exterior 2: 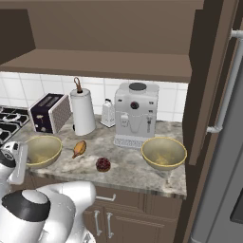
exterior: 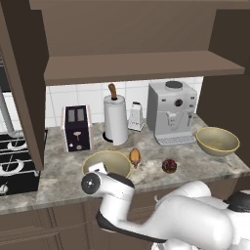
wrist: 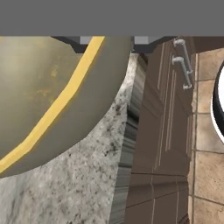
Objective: Pick both bowls and place them on the counter. Then place the chicken drumstick in one bowl and place the cake in the other bowl.
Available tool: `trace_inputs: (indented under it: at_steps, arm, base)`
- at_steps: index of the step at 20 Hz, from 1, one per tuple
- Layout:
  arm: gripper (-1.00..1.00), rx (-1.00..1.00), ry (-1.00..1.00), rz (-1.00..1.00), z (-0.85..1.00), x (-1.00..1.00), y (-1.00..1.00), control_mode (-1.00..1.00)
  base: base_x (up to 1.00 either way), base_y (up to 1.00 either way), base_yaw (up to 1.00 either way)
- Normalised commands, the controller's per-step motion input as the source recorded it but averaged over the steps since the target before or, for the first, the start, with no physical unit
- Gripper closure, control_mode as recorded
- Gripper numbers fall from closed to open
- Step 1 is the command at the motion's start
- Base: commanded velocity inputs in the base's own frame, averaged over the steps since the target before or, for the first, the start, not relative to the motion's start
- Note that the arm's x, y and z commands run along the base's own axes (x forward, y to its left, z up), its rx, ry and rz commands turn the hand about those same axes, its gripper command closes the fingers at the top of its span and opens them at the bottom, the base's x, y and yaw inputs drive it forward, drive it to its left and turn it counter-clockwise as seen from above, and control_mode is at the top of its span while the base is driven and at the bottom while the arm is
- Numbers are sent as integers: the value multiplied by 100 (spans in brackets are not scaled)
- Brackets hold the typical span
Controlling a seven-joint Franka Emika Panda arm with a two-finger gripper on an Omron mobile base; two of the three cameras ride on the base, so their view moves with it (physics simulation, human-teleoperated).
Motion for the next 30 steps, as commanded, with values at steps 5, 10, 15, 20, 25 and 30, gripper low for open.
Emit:
trace_inputs:
  at_steps: [5, 10, 15, 20, 25, 30]
  arm:
    - [100, 0, 3, 3, -21, 25, 2, -100]
    - [100, 0, 6, 2, -10, 24, 4, -100]
    - [100, 3, 4, 1, 0, 6, 2, -100]
    - [-100, 1, 1, 0, 9, 0, 0, -100]
    - [-100, 1, 0, 0, 8, 0, 0, -100]
    - [-100, 1, -1, 0, 23, -2, 0, -100]
  base:
    - [0, 0, 0]
    - [0, 0, 0]
    - [0, 0, 0]
    - [0, 0, 0]
    - [0, 0, 0]
    - [0, 0, 0]
